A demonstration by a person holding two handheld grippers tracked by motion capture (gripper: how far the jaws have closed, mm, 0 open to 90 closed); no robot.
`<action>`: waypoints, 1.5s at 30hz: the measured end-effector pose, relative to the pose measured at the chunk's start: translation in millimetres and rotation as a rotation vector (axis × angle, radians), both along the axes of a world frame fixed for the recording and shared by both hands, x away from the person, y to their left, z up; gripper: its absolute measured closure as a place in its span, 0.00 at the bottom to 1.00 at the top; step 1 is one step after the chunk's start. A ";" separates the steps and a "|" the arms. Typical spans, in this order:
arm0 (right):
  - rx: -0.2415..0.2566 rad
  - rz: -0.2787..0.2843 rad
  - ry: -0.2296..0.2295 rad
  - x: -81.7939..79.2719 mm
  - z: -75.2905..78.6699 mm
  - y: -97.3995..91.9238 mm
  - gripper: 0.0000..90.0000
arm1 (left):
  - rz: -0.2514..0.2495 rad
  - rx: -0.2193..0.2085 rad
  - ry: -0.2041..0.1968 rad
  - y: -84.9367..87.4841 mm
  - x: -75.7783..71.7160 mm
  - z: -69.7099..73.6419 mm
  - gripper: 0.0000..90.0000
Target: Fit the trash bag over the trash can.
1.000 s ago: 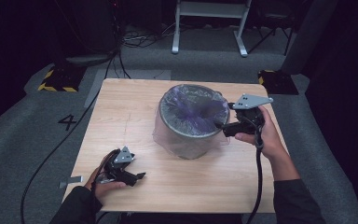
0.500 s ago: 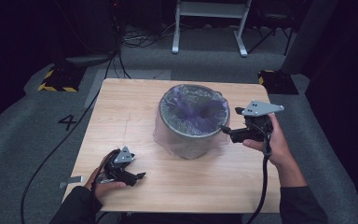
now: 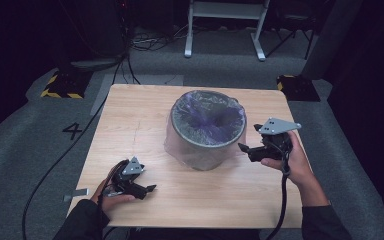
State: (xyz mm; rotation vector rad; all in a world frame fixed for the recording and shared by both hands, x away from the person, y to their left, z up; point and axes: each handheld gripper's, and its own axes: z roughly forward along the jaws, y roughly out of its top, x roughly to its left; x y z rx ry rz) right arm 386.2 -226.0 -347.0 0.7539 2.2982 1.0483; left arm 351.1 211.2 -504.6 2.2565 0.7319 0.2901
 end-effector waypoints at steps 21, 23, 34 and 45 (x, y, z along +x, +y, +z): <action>-0.132 -0.043 0.078 -7.8 -63.0 -15.6 0.20 | 0.000 0.001 0.000 0.0 0.0 0.0 0.13; -0.134 -0.044 0.097 -8.5 -69.6 -16.7 0.20 | 0.000 0.000 0.000 0.0 0.0 0.0 0.14; -0.208 -0.062 0.149 -16.0 -104.1 -27.8 0.20 | 0.000 0.001 0.000 0.0 -0.1 0.0 0.13; -0.171 -0.084 0.207 -25.4 -126.9 -47.1 0.21 | 0.001 0.001 0.000 0.0 0.0 0.0 0.13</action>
